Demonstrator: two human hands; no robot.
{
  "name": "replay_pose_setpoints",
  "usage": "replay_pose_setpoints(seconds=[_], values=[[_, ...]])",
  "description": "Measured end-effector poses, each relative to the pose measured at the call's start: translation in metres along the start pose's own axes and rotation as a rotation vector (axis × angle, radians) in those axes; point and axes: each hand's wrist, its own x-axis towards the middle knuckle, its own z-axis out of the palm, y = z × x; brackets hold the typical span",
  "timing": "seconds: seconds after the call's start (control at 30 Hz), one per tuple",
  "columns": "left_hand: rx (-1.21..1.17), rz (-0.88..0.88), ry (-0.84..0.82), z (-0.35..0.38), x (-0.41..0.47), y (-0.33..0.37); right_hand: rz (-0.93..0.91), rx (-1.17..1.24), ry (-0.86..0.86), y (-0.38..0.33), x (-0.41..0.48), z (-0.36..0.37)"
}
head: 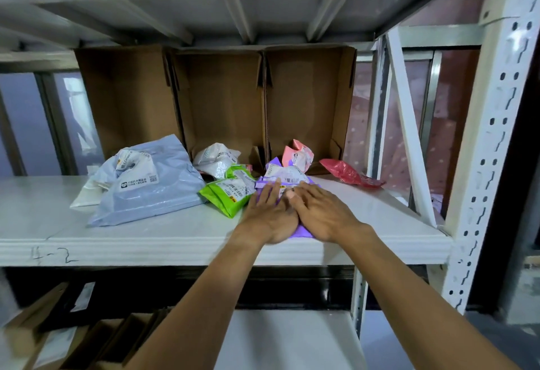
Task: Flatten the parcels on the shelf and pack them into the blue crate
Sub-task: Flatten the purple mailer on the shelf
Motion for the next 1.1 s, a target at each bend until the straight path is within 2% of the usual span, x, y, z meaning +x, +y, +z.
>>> replay_pose_setpoints(seconds=[0.13, 0.37, 0.7, 0.83, 1.1], values=[[0.069, 0.159, 0.034, 0.017, 0.024, -0.012, 0.039, 0.05, -0.072, 0.003, 0.007, 0.004], [0.048, 0.163, -0.004, 0.032, 0.043, -0.022, 0.097, 0.164, -0.142, 0.006, 0.01, 0.004], [-0.165, 0.012, -0.115, 0.022, 0.034, -0.019, 0.107, 0.265, -0.125, 0.014, 0.023, 0.012], [-0.207, 0.007, -0.116, 0.018, 0.031, -0.018, 0.065, 0.295, -0.126, 0.011, 0.022, 0.009], [-0.251, -0.017, -0.13, 0.016, 0.03, -0.016, 0.099, 0.287, -0.147, 0.01, 0.025, 0.008]])
